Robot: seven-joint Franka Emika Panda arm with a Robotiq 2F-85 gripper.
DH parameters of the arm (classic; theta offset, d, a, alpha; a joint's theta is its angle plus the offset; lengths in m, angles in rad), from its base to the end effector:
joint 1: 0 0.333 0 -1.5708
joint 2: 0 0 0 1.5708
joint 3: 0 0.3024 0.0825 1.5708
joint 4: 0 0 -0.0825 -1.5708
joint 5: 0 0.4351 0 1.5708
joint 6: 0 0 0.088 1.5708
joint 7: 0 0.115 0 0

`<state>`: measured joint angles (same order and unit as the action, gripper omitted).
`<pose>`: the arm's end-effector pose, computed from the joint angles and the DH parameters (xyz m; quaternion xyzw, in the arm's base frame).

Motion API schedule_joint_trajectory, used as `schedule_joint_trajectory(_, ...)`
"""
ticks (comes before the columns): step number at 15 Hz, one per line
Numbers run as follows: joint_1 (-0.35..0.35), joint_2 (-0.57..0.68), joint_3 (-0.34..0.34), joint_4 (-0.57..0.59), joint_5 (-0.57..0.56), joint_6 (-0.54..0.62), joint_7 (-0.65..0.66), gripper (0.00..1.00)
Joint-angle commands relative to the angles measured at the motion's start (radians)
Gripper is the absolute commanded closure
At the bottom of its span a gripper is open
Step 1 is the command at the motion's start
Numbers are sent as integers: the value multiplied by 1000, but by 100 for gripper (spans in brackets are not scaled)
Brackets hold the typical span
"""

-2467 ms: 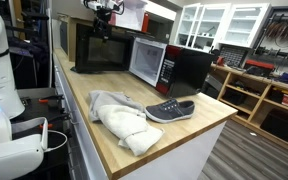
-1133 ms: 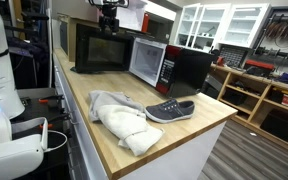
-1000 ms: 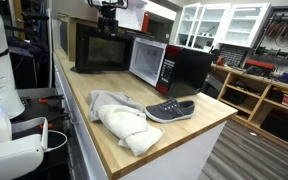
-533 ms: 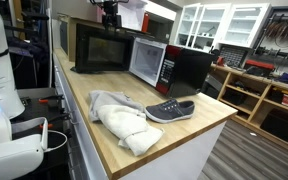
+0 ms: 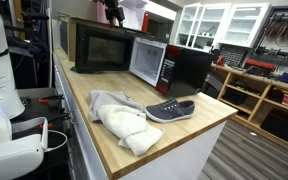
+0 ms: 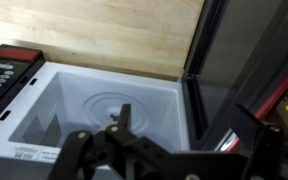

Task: Close the completely

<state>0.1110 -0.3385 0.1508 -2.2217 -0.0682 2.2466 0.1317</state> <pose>0.5217 0.1419 0.5123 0.9792 0.0804 0.1855 0.0194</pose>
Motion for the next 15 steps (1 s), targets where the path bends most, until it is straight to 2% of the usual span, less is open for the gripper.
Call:
schedule_joint_trajectory(1,1,-5,31,60,-2,50,64,0)
schedule_joint_trajectory(4,24,13,48,100,39,50,67,0)
schedule_joint_trajectory(9,122,58,47,128,271,28,4,0)
schedule_joint_trajectory(15,177,93,50,137,427,-19,-52,0)
